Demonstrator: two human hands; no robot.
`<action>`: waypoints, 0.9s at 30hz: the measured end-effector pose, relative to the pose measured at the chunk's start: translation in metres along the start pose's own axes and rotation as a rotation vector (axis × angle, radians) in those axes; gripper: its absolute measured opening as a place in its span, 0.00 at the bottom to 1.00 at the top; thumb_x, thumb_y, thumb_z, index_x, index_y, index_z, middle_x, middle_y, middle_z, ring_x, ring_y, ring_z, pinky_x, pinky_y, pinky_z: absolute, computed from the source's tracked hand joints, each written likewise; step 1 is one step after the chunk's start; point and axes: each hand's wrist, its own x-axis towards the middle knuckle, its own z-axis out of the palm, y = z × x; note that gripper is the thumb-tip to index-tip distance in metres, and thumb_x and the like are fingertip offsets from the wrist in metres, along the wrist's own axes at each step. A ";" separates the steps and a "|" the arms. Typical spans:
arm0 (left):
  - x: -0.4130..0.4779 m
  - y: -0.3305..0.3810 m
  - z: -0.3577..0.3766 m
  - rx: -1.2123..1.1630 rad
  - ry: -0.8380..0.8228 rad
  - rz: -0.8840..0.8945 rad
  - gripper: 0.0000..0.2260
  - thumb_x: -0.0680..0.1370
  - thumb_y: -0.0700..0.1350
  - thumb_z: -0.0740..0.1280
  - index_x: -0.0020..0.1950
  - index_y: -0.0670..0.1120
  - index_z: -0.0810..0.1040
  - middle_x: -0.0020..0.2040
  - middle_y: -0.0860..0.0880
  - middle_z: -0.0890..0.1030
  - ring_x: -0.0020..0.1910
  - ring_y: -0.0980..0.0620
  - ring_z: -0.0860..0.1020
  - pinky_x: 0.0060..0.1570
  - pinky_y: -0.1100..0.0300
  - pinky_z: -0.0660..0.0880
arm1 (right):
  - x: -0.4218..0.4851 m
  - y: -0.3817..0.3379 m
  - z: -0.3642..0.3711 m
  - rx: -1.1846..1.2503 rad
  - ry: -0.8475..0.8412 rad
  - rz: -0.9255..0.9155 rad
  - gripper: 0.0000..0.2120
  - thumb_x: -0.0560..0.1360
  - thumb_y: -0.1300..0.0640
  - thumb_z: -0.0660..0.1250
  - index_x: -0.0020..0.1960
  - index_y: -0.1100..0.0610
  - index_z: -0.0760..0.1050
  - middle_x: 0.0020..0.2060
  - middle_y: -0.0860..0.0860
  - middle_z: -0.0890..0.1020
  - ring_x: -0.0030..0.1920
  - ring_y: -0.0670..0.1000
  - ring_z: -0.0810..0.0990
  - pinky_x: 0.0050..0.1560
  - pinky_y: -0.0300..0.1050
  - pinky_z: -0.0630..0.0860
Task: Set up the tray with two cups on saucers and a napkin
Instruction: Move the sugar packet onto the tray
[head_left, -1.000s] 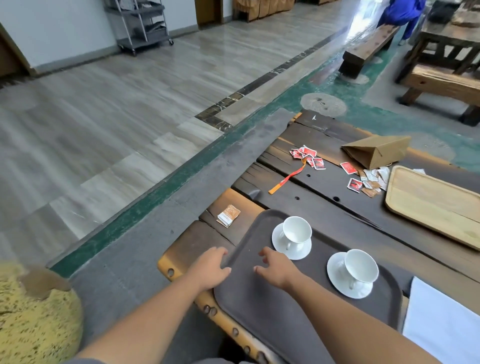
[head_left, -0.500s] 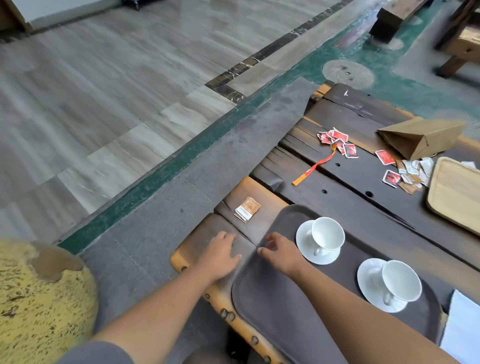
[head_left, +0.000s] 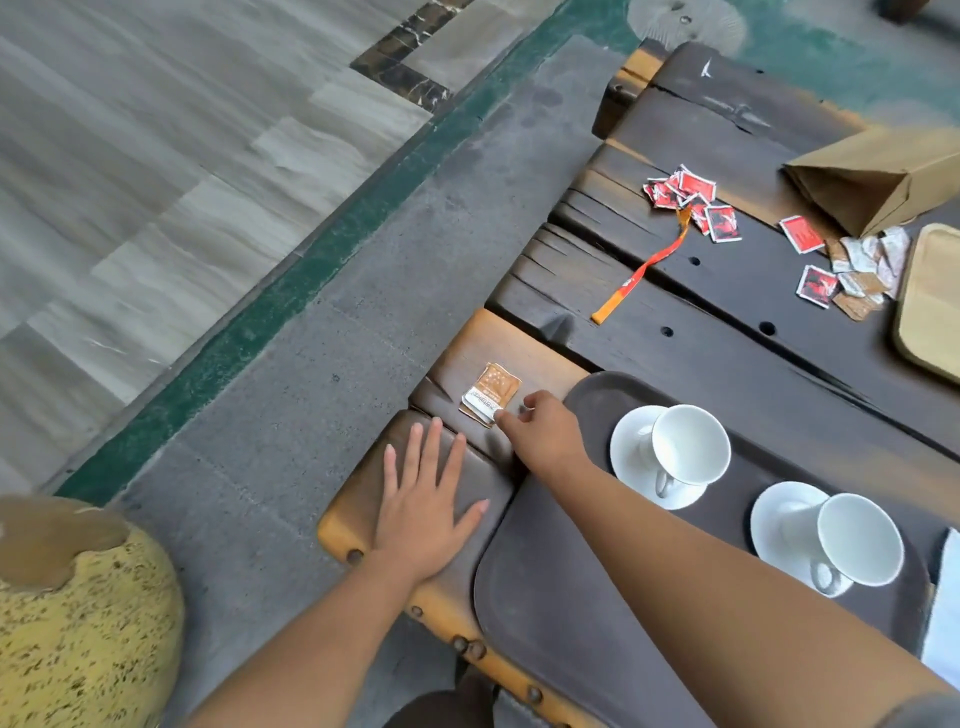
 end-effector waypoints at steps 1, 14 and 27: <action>-0.001 0.001 0.003 0.009 0.013 0.000 0.38 0.79 0.69 0.48 0.83 0.49 0.47 0.82 0.42 0.41 0.81 0.41 0.39 0.77 0.35 0.42 | 0.003 -0.001 0.002 0.010 0.014 0.013 0.18 0.77 0.48 0.68 0.60 0.60 0.74 0.52 0.55 0.82 0.56 0.58 0.79 0.57 0.52 0.77; 0.000 0.001 0.011 0.032 0.069 -0.001 0.40 0.77 0.69 0.55 0.82 0.47 0.55 0.82 0.40 0.49 0.81 0.39 0.46 0.76 0.34 0.49 | 0.033 -0.023 0.033 -0.060 0.126 0.178 0.20 0.77 0.44 0.68 0.58 0.58 0.71 0.52 0.57 0.81 0.52 0.59 0.81 0.45 0.50 0.75; 0.001 -0.002 0.015 0.032 0.116 0.015 0.40 0.76 0.69 0.56 0.81 0.46 0.57 0.82 0.40 0.49 0.81 0.39 0.48 0.75 0.33 0.49 | 0.038 -0.030 0.044 0.078 0.151 0.105 0.12 0.74 0.54 0.73 0.51 0.58 0.72 0.49 0.56 0.82 0.49 0.58 0.80 0.43 0.45 0.67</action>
